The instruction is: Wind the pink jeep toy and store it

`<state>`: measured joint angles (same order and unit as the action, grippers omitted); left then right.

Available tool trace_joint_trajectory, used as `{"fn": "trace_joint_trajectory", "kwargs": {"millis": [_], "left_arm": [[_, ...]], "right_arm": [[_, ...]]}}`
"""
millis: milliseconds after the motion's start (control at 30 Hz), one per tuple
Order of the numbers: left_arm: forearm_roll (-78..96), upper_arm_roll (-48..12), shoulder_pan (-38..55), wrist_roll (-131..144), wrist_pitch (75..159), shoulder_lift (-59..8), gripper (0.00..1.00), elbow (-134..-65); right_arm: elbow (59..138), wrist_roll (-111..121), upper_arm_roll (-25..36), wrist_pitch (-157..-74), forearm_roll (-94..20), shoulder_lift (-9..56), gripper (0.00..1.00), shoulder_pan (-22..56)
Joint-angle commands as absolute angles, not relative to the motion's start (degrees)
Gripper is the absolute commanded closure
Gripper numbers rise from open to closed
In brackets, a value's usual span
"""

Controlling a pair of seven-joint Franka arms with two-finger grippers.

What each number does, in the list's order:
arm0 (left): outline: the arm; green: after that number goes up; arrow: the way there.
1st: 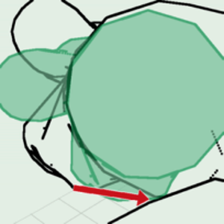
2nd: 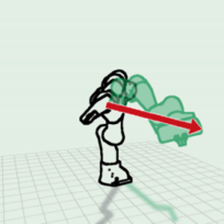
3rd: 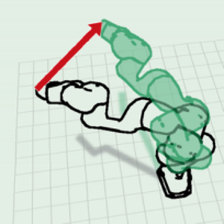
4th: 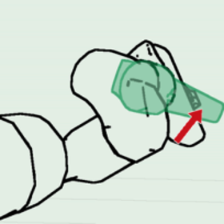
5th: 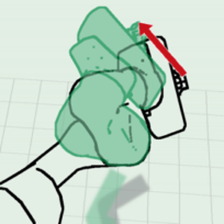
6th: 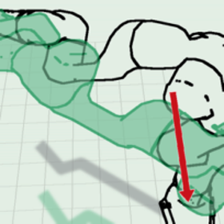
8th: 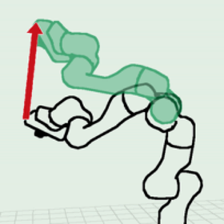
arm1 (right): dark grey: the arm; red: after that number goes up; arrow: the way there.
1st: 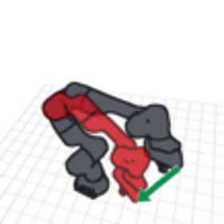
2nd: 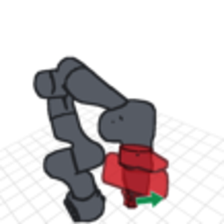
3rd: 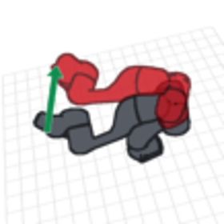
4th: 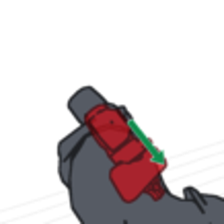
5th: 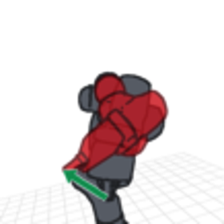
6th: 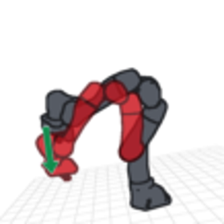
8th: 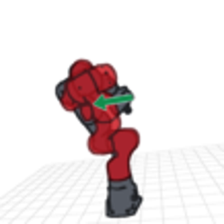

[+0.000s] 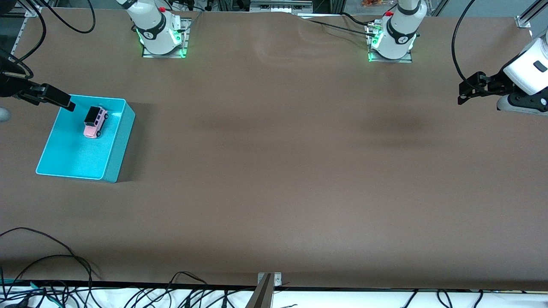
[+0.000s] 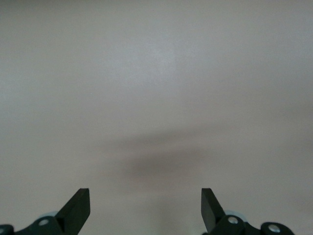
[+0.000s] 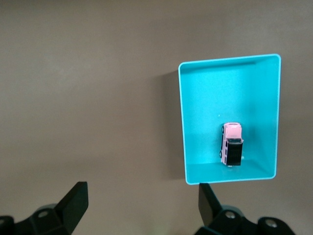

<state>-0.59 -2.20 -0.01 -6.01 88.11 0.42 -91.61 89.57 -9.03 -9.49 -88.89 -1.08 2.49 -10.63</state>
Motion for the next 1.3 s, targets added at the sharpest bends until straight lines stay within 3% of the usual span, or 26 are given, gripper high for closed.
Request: {"fn": "trace_joint_trajectory", "kwargs": {"millis": [0,1267], "left_arm": [[0.26,-2.11,-0.26,-7.38,86.84,-0.18,0.0,-90.0],[0.26,-2.11,-0.26,-7.47,86.92,-0.18,0.0,-90.0]], "right_arm": [[89.12,-6.33,-1.6,-89.82,-0.35,2.99,0.0,-3.27],[88.95,-5.8,-0.88,-89.12,-1.23,3.25,0.0,-2.46]]}}
